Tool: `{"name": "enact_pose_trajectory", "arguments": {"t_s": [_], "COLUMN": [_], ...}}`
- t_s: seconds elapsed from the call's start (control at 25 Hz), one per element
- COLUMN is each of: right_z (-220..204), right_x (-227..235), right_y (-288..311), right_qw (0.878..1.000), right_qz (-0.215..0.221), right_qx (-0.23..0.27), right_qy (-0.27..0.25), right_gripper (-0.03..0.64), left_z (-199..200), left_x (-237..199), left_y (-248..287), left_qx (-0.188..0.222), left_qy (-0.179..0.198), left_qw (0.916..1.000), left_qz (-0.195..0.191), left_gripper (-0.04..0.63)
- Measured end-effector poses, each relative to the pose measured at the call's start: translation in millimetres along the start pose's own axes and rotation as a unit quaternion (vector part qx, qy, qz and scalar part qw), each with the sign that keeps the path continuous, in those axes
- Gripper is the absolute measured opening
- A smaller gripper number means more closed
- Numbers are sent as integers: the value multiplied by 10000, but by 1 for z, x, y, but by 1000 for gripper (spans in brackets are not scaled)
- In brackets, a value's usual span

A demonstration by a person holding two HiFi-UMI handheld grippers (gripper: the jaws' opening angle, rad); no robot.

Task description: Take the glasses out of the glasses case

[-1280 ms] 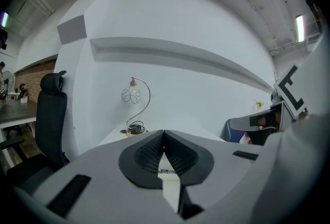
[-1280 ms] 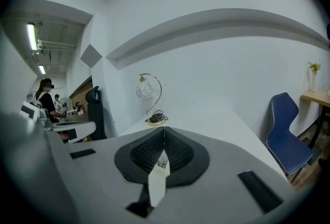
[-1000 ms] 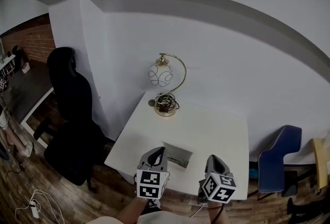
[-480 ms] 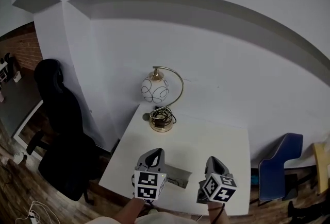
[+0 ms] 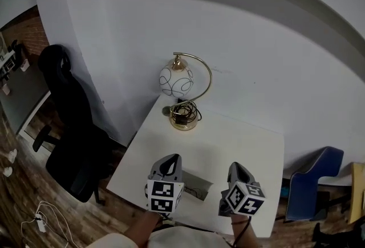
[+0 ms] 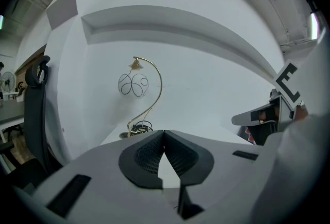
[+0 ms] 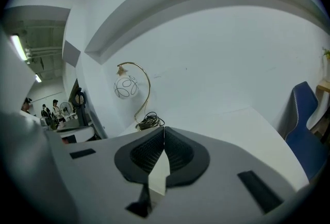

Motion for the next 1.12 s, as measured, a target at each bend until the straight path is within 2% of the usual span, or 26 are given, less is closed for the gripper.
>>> {"name": "enact_pose_trajectory", "arguments": {"t_s": [0.4, 0.6, 0.92, 1.12], "right_z": [2, -4, -27, -50], "right_x": [8, 0, -11, -22], "right_y": [3, 9, 18, 28], "right_qw": [9993, 9971, 9920, 9847], "right_qz": [241, 509, 818, 1076], "right_qx": [-267, -533, -947, -1342], "right_qy": [-60, -178, -185, -259], "right_gripper": [32, 32, 32, 32], "left_z": [-9, -20, -48, -69], "left_x": [7, 2, -9, -14], "left_y": [-7, -13, -39, -51], "left_qx": [-176, -307, -645, -915], "left_qy": [-155, -293, -468, -570], "left_qw": [9994, 9980, 9929, 9880], "left_qz": [245, 477, 888, 1101], "left_gripper": [17, 17, 17, 17]}}
Point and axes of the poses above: the fingertips, and each gripper's own axes: y forward along the fingers, x to its right, z out of its top, the point moved 10 cm from there along -y, backward along the fingers, and after that the axes turned 10 degrees about z, right-handed, at the moved point
